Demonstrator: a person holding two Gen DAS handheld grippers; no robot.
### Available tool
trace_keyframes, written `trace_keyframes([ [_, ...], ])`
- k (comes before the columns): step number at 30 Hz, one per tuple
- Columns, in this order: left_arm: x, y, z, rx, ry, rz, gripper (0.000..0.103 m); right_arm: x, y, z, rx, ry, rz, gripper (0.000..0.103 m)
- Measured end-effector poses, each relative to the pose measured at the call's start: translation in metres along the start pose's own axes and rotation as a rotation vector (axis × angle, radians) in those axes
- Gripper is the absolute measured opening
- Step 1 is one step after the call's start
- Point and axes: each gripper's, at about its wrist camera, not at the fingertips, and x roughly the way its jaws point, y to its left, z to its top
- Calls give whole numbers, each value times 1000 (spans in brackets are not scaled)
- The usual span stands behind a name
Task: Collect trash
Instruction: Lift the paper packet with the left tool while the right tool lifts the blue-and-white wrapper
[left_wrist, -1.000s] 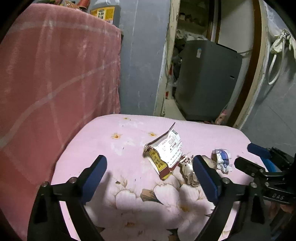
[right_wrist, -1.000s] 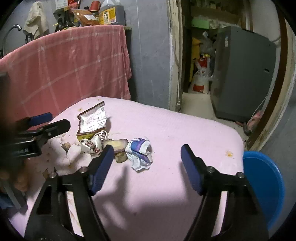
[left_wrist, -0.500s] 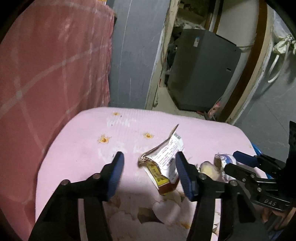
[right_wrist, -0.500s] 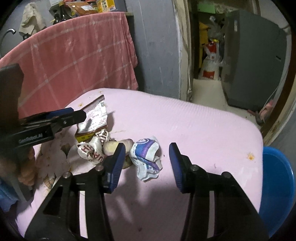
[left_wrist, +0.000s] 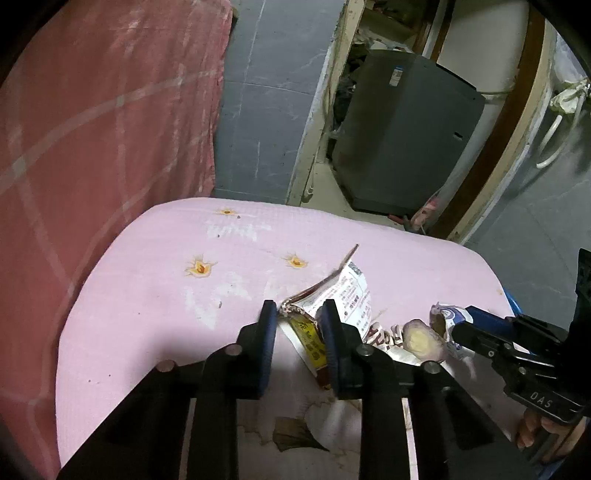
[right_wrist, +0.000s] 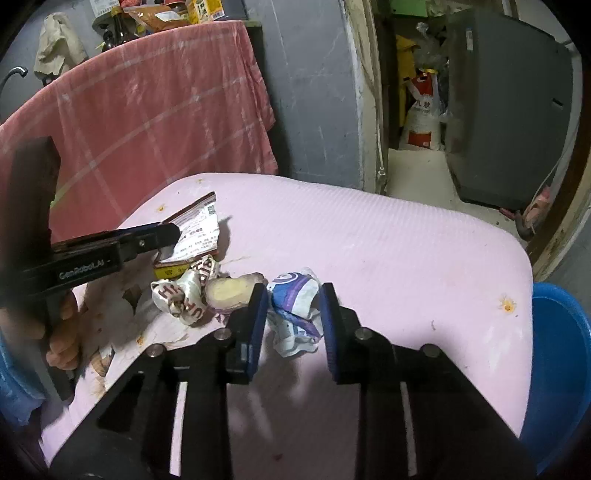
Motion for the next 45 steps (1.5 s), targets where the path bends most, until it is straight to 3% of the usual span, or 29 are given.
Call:
trace_keyframes([
  [11, -5, -7, -2, 13, -17, 22, 18, 0, -3, -1, 18, -11, 17, 24],
  [12, -6, -9, -3, 13, -19, 23, 18, -1, -3, -1, 20, -16, 18, 22],
  [13, -7, -9, -3, 14, -21, 22, 18, -2, -4, -2, 21, -20, 20, 11],
  [26, -20, -6, -9, -4, -65, 39, 14, -6, -7, -2, 40, -36, 36, 6],
  [29, -23, -5, -10, -9, -68, 44, 14, -4, -6, -1, 41, -23, 45, 13],
  [31, -23, -5, -12, -13, -61, 50, 14, -4, -6, -1, 38, -21, 53, 33],
  [33, -22, -5, -12, -17, -56, 54, 14, -3, -4, -1, 30, -11, 60, 39],
  [39, -24, -2, -16, -32, -49, 51, 14, 8, -1, -2, 22, 43, 54, 40],
  [41, -25, -3, -17, -30, -52, 50, 14, 8, -2, -3, 27, 48, 53, 38],
  [45, -27, -5, -18, -21, -61, 47, 14, 6, -2, -4, 27, 40, 64, 16],
])
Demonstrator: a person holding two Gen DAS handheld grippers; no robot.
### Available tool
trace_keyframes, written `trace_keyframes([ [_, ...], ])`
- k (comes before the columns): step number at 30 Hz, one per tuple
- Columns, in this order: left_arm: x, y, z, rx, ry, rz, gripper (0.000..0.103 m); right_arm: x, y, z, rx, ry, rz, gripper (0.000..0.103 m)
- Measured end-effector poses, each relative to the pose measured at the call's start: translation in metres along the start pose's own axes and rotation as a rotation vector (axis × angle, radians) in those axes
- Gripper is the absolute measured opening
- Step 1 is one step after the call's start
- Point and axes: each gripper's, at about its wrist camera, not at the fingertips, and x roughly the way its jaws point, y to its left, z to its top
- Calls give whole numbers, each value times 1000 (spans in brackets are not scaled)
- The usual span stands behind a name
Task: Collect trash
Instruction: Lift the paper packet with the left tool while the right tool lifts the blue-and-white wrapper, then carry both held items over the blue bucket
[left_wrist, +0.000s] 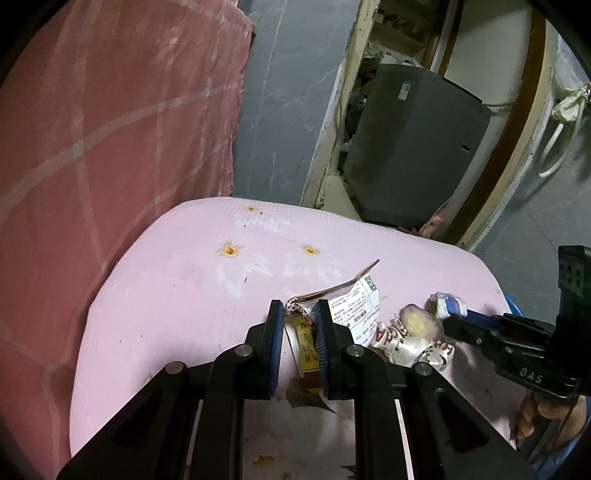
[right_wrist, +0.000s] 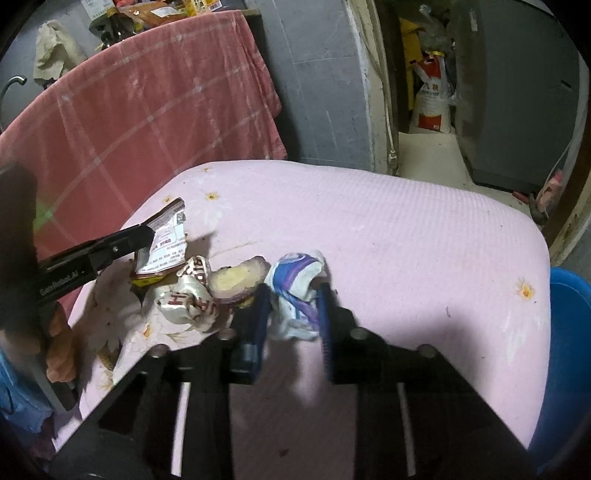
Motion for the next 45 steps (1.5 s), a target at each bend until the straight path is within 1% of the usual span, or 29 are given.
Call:
trace_keyframes([
  [1, -1, -1, -1, 3, -3, -1, 14, -1, 0, 0, -1, -5, 3, 13],
  [4, -4, -2, -4, 11, -14, -1, 14, -4, -1, -1, 0, -16, 11, 12],
  [7, -8, -3, -8, 13, -28, 2, 14, -10, -2, -1, 6, -54, 8, 12],
  [10, -16, -4, -8, 6, -56, -1, 14, -24, -4, -3, 11, -127, 21, 12],
  [13, -25, -6, -7, -2, -90, -7, 14, -42, -5, -5, 16, -217, 24, 12],
  [16, -33, -9, -2, -17, -128, -26, 14, -59, -6, -6, 22, -305, 25, 12],
  [20, -39, -22, 9, -21, -172, -54, 13, -86, -2, -8, -13, -431, -26, 12],
  [23, -43, -39, 16, -12, -210, -90, 13, -106, 0, -10, -29, -509, -64, 12],
  [26, -44, -63, 23, 4, -236, -132, 13, -126, -3, -14, -30, -587, -101, 12],
  [30, -45, -98, 32, 39, -261, -188, 13, -157, -16, -20, -15, -685, -173, 12],
  [34, -39, -137, 39, 93, -273, -236, 14, -185, -38, -25, 15, -735, -237, 12],
  [36, -36, -157, 41, 117, -278, -262, 14, -200, -53, -28, 49, -763, -256, 12],
  [39, -28, -185, 43, 151, -277, -297, 14, -218, -73, -35, 88, -785, -300, 12],
  [42, -17, -214, 44, 188, -263, -323, 14, -230, -95, -42, 130, -769, -364, 12],
  [44, -9, -231, 41, 207, -243, -337, 14, -233, -109, -46, 158, -738, -369, 12],
  [45, -4, -239, 39, 212, -227, -344, 14, -232, -119, -47, 180, -705, -367, 12],
])
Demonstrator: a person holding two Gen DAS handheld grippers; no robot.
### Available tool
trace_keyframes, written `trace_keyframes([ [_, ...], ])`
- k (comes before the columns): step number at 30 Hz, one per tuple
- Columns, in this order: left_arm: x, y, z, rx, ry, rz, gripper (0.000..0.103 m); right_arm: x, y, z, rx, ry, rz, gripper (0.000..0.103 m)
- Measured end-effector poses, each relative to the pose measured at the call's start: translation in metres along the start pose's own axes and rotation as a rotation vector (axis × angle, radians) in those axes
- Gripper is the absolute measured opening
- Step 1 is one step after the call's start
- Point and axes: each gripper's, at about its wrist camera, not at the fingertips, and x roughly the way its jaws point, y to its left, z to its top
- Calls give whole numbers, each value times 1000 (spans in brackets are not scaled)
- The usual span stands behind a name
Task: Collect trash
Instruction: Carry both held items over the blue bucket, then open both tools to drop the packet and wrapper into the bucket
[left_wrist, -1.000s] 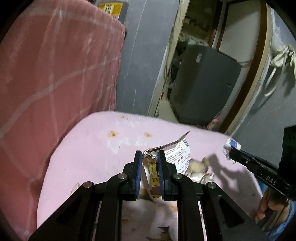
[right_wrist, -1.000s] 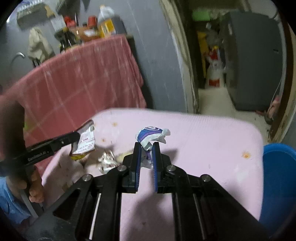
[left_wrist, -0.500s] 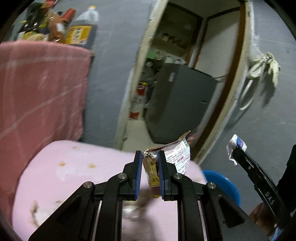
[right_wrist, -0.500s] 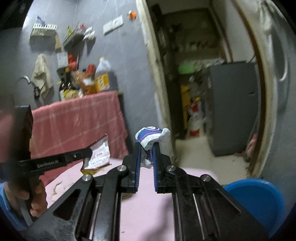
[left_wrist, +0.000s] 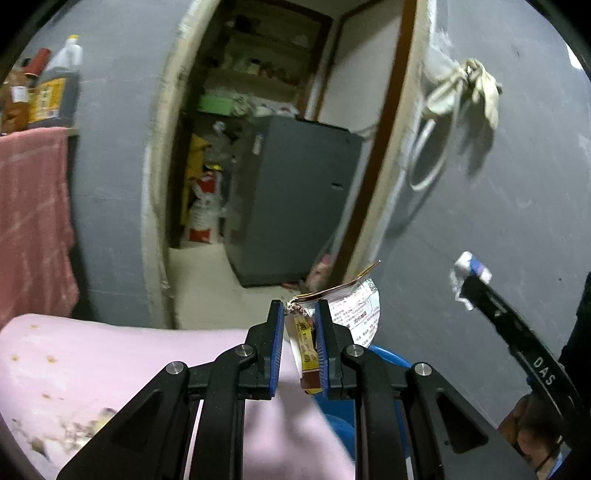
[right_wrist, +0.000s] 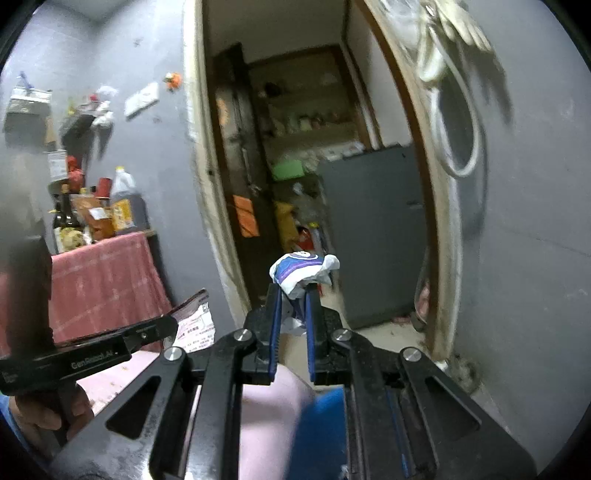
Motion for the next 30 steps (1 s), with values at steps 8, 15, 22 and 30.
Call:
trace_keyframes([
  [8, 48, -24, -15, -12, 136, -19, 14, 10, -48, -12, 114, 111, -73, 13],
  [15, 81, -33, -30, 12, 286, -8, 14, 27, -69, -26, 164, 236, -110, 15],
  [22, 101, -36, -43, -8, 368, -4, 14, 38, -81, -39, 201, 315, -128, 21],
  [30, 107, -33, -44, -22, 396, 0, 21, 40, -85, -42, 224, 318, -134, 40],
])
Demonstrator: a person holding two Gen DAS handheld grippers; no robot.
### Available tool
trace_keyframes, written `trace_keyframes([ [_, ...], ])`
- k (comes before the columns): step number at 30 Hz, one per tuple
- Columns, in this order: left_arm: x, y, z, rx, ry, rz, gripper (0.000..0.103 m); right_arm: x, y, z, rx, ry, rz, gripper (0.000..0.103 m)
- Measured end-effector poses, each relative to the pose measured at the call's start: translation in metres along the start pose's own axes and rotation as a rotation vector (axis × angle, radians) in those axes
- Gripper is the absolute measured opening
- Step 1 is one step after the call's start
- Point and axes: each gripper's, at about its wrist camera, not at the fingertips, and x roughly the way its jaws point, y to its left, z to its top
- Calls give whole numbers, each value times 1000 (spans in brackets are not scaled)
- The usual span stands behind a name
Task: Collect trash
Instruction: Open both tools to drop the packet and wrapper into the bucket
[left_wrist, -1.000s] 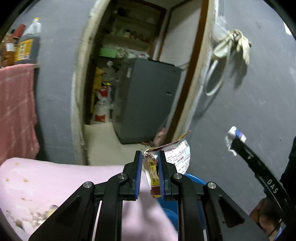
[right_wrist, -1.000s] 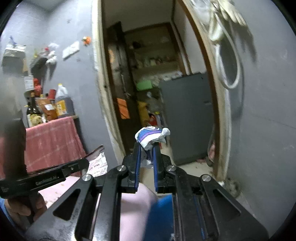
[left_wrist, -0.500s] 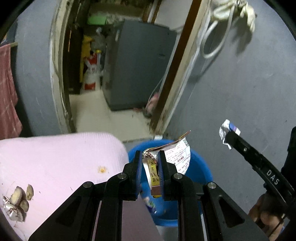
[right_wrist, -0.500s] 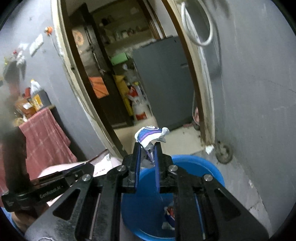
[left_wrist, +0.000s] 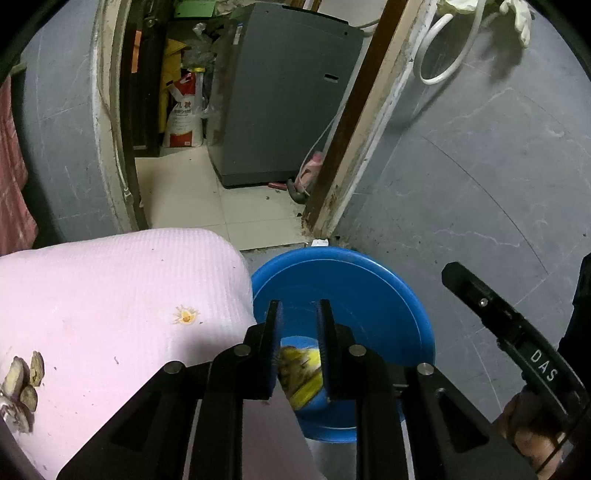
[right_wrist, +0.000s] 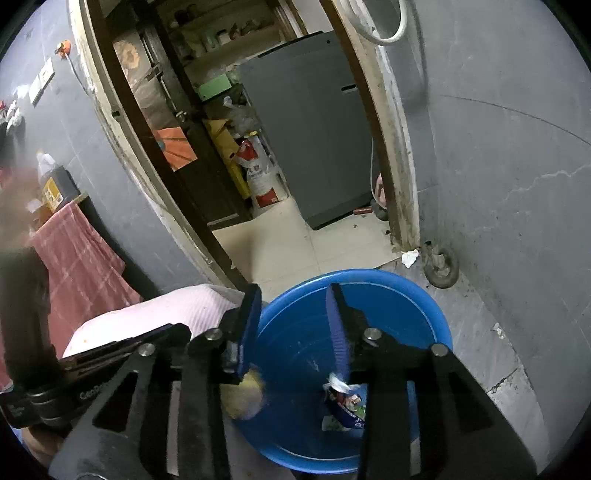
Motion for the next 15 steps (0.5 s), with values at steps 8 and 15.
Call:
trace_keyframes([
  [8, -20, 8, -2, -7, -73, 12, 41, -11, 6, 3, -13, -71, 9, 63],
  [15, -58, 29, 0, -60, -187, 52, 84, -26, 25, 6, -59, -163, 33, 91],
])
